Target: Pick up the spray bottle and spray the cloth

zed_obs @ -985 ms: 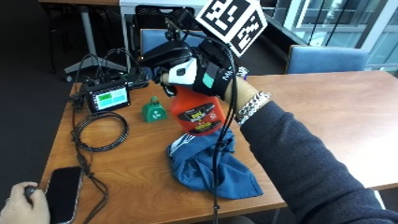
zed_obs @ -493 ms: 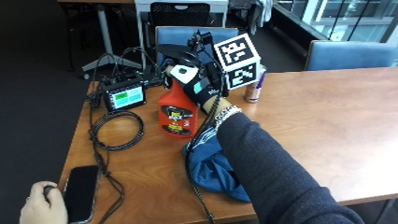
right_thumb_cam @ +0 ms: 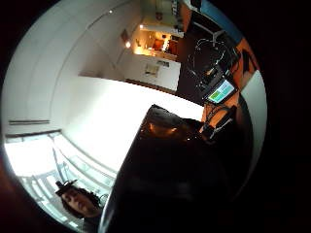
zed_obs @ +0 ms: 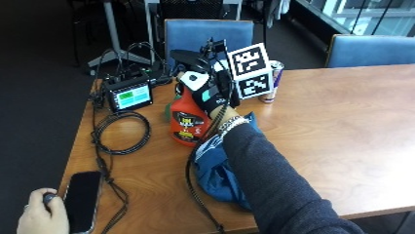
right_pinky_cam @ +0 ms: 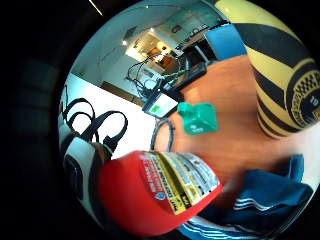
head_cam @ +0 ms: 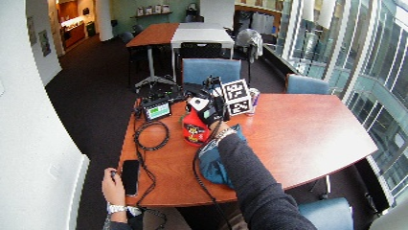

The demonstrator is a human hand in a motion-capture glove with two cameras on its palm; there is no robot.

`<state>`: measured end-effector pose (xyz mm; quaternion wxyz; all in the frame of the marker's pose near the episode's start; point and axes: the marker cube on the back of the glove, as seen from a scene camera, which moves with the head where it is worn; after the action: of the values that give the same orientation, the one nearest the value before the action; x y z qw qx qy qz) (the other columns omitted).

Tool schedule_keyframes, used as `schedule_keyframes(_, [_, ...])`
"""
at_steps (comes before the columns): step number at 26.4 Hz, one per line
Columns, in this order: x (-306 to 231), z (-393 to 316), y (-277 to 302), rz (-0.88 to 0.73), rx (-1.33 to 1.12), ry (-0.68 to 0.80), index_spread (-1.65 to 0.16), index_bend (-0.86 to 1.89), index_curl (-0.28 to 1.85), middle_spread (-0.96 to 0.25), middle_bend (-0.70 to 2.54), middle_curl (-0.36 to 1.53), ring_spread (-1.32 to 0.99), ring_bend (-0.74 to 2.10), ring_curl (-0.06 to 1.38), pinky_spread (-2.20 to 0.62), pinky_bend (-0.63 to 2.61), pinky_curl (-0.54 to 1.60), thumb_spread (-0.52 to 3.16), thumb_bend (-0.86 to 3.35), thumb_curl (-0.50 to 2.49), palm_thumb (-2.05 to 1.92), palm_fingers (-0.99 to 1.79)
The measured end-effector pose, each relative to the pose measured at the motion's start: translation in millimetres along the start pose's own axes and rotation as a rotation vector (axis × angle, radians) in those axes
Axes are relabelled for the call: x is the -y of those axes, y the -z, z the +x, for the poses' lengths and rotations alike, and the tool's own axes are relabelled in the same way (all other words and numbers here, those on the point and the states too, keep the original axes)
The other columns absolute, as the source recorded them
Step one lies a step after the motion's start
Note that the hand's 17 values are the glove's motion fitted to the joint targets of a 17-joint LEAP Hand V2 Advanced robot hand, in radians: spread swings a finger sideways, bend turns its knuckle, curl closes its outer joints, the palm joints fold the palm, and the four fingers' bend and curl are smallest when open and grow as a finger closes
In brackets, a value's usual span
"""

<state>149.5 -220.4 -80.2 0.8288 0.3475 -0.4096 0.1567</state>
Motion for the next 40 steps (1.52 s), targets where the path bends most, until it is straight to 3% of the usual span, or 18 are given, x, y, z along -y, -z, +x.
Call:
schedule_keyframes(13, [-1,-15,-7,-0.007,-0.02,0.022,-0.33,0.19,0.62,-0.23,0.62,0.51,-0.23,0.64,0.46,-0.28,0.41,0.38,0.28,-0.04,0.79,0.96,1.36])
schedule_keyframes(32, [-39,62,-16,-0.237,-0.023,-0.172,-0.35,0.16,0.6,-0.24,0.58,0.49,-0.24,0.61,0.44,-0.28,0.43,0.39,0.3,-0.03,0.79,0.98,1.27])
schedule_keyframes(38, [-45,79,-11,-0.321,-0.019,-0.207,-0.34,0.06,0.53,-0.25,0.52,0.48,-0.23,0.59,0.44,-0.19,0.43,0.39,0.35,-0.04,0.78,1.0,1.01])
schedule_keyframes(40, [-47,79,-2,-0.328,-0.057,-0.199,-0.34,-0.07,0.46,-0.26,0.5,0.48,-0.21,0.61,0.45,-0.1,0.41,0.4,0.48,-0.07,0.75,0.93,0.74])
